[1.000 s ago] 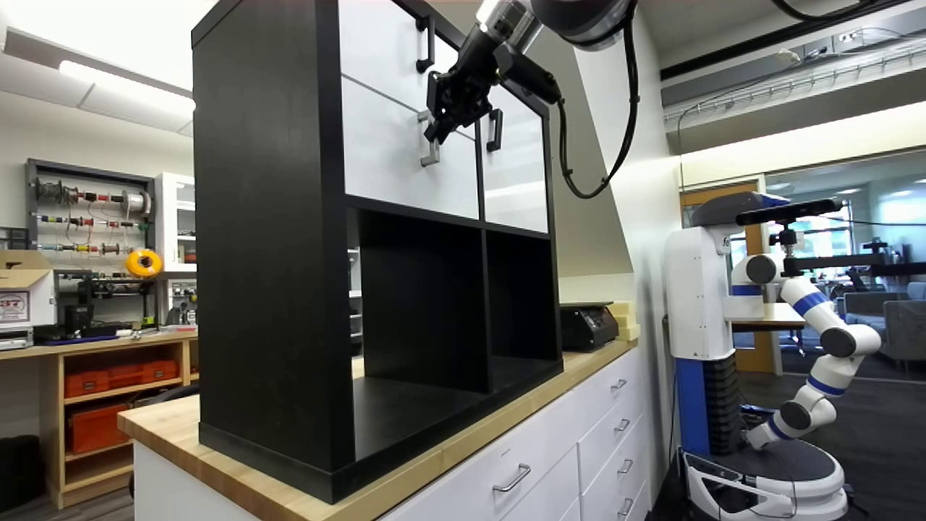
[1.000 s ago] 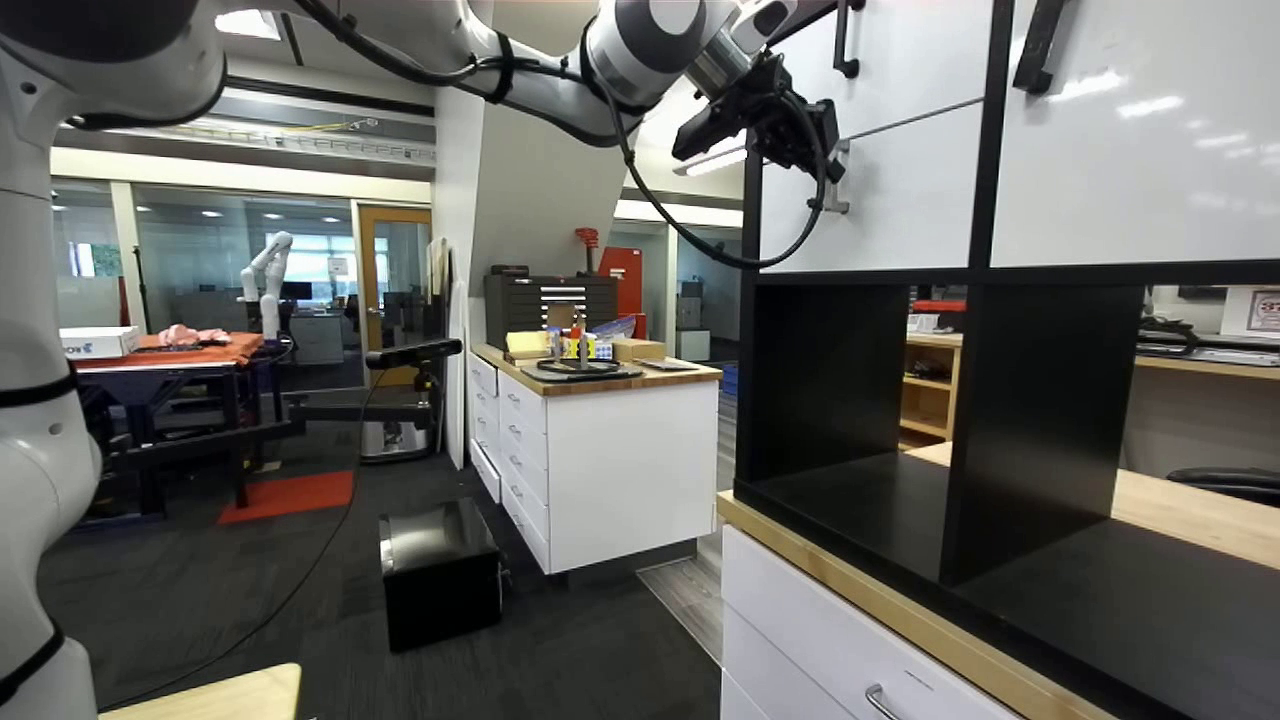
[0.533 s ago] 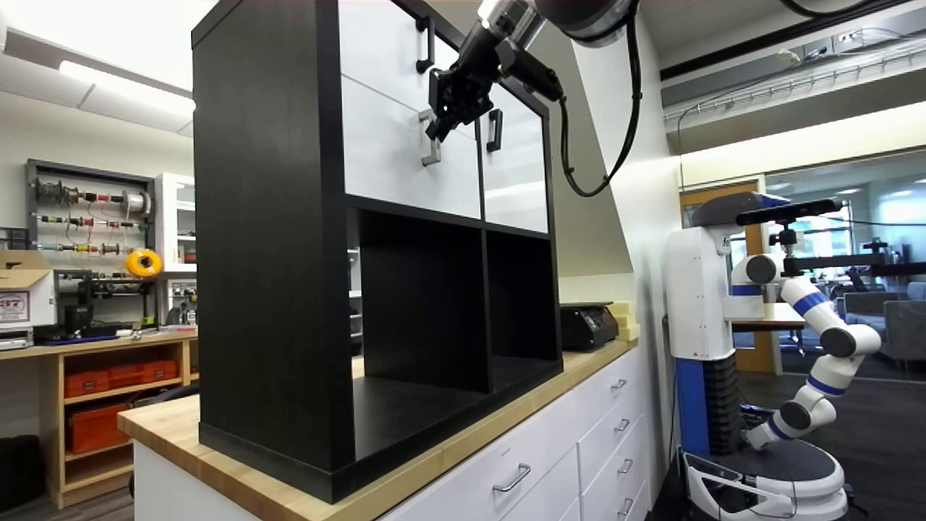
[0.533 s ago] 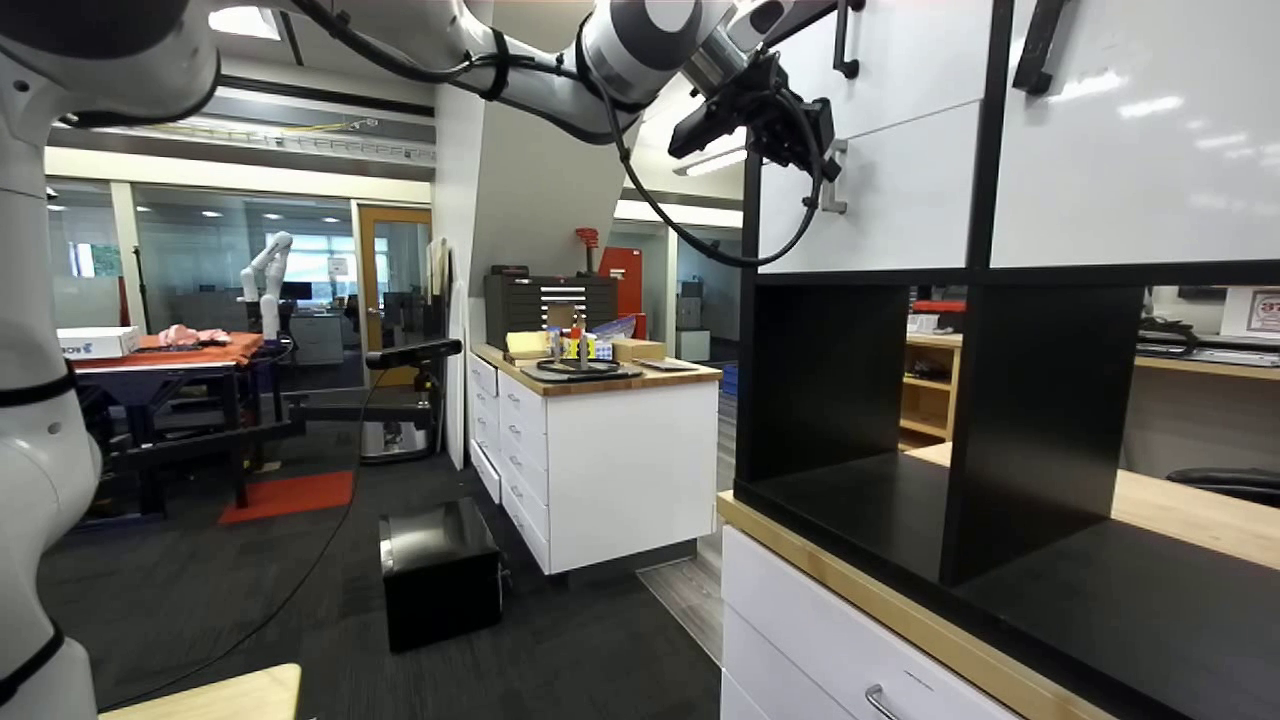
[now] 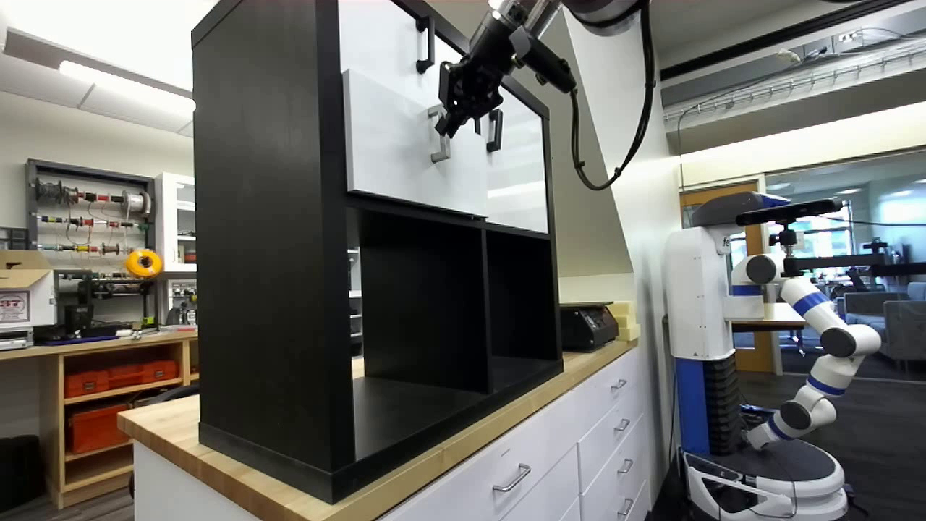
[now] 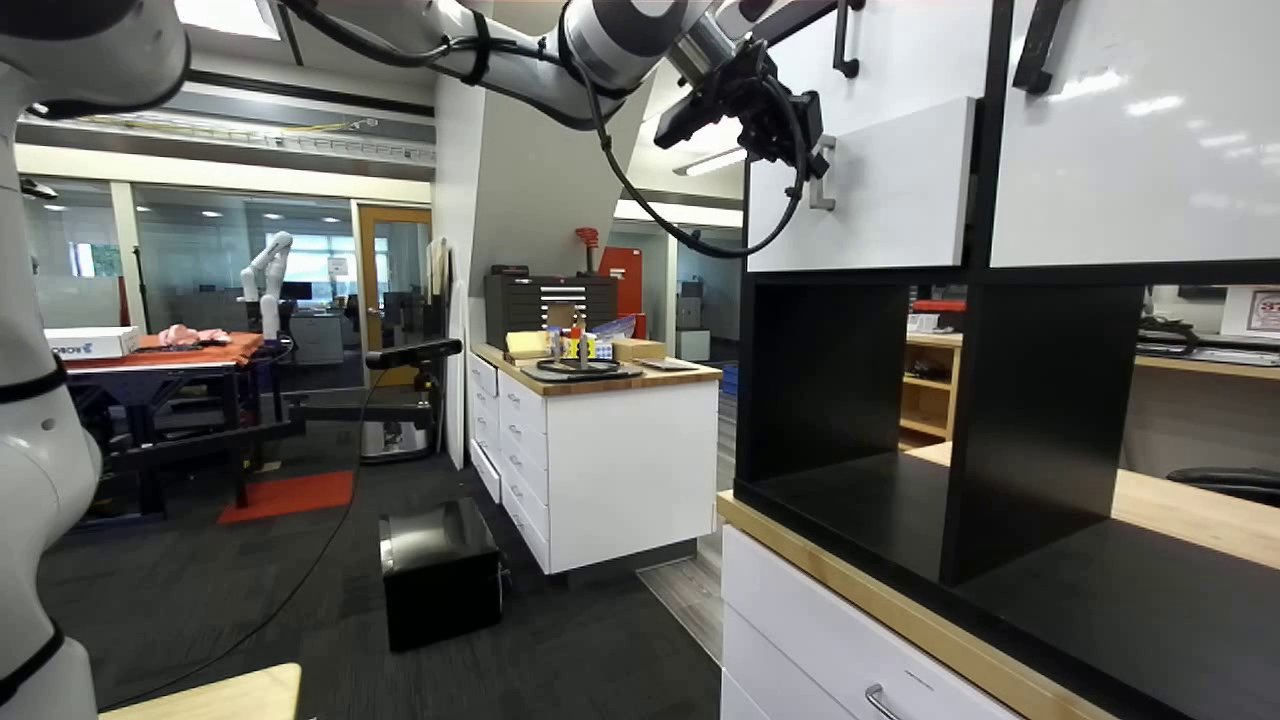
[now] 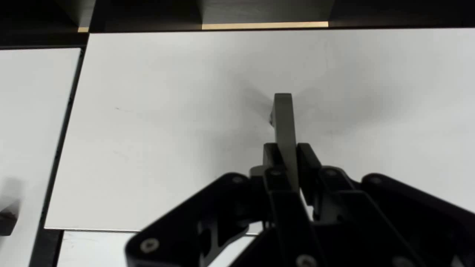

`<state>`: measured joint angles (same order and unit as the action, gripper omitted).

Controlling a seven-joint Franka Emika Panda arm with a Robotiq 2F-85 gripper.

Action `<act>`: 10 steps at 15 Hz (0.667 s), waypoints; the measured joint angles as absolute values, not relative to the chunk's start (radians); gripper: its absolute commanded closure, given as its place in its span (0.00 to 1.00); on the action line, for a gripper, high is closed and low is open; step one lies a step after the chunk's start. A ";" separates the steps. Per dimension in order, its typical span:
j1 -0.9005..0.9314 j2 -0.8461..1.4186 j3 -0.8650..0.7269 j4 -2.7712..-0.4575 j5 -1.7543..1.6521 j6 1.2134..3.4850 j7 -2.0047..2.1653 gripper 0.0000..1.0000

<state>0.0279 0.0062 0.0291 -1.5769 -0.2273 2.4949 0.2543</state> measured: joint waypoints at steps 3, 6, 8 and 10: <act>0.028 -0.041 0.030 -1.622 -0.218 2.479 0.252 0.96; 0.028 -0.092 0.031 -1.671 -0.214 2.466 0.252 0.96; 0.028 -0.128 0.032 -1.708 -0.212 2.460 0.252 0.96; 0.028 -0.163 0.033 -1.743 -0.210 2.457 0.252 0.96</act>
